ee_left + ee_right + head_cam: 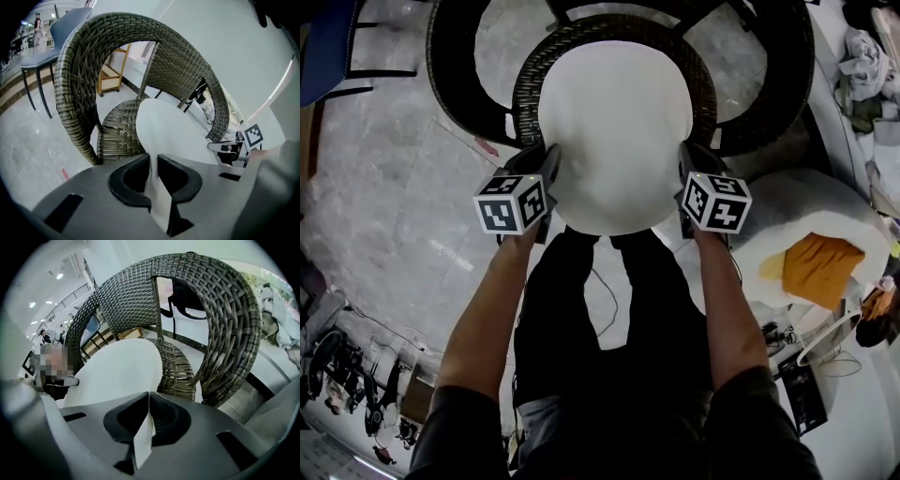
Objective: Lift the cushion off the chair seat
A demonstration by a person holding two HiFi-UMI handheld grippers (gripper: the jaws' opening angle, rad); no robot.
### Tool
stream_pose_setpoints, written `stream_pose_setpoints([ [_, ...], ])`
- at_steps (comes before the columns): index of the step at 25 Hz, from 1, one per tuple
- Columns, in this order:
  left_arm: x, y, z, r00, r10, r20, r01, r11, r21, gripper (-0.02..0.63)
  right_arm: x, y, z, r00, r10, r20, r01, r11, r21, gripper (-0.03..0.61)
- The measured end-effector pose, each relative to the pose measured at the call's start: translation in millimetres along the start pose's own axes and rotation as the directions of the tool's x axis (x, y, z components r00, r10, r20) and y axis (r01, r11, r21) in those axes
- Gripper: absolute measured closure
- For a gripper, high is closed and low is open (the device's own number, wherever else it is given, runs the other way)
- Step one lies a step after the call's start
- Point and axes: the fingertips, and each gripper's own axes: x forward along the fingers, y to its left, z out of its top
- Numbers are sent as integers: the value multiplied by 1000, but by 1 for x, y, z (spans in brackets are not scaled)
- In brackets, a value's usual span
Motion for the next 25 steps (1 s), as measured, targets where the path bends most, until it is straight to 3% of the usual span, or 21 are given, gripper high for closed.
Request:
stream_pose_setpoints([
  [6,-34,-22,37,997,-8,75,6,1000,29,552,-41,8,40,996,-2,94,2,1000,-4,558],
  [12,-94,-53,104,983,-6,183,-8,997,77,552,-103,24,113,976,7,217,-4,1000,-14,558],
  [18,-158,-90,172,958,-6,287,-33,991,130,552,-174,41,184,941,17,338,-4,999,-39,558],
  [25,-238,-138,254,908,-27,418,-66,976,207,552,-263,61,268,875,36,482,-4,998,-68,558],
])
